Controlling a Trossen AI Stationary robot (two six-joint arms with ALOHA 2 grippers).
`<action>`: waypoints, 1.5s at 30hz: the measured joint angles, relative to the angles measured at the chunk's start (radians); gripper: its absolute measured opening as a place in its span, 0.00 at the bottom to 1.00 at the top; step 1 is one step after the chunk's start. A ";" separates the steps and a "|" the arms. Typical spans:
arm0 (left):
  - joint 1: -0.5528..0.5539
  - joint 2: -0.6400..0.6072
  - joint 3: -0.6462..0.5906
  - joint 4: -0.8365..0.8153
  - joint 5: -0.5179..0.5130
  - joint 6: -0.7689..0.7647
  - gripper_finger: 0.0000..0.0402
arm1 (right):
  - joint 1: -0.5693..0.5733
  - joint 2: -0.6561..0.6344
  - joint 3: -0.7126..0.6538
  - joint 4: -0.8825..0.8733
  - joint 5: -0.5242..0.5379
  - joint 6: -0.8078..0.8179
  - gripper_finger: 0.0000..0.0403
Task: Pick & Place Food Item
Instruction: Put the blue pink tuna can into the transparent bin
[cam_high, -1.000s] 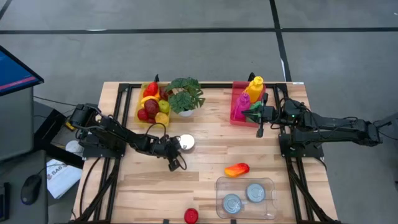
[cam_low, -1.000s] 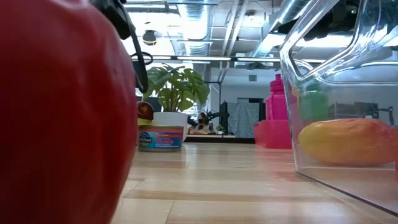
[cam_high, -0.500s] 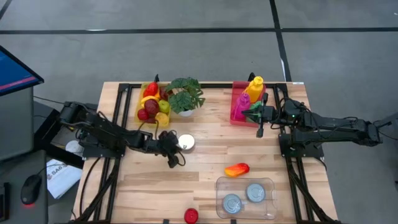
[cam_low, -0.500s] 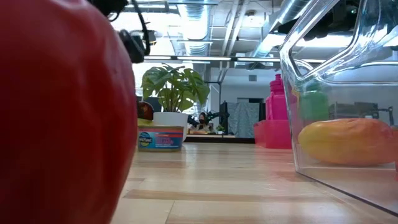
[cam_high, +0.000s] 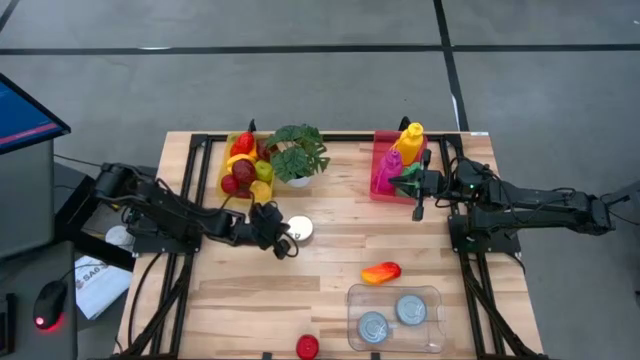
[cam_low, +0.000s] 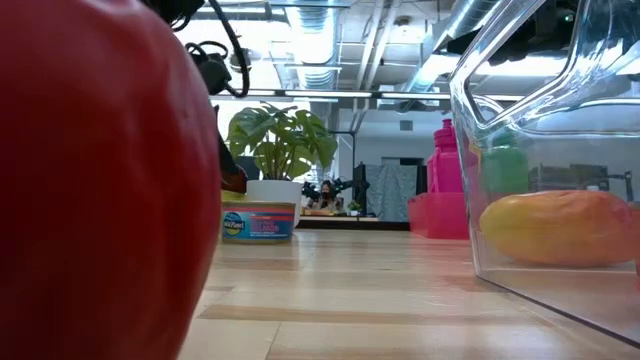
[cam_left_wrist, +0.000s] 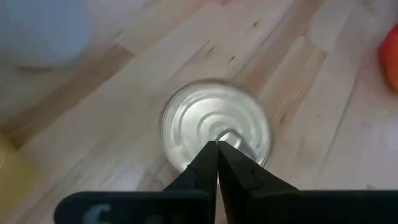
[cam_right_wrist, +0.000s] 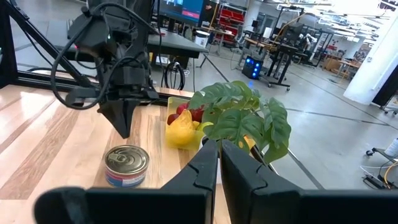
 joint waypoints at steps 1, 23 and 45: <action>0.000 0.006 0.000 -0.005 0.000 -0.003 0.00 | 0.000 0.000 0.000 0.000 0.000 0.000 0.04; 0.016 0.075 0.003 -0.065 0.013 -0.073 0.00 | 0.000 0.000 0.000 -0.001 0.000 0.000 0.04; 0.010 0.079 -0.001 -0.189 0.056 -0.152 0.00 | 0.000 0.000 0.000 -0.003 0.000 0.000 0.04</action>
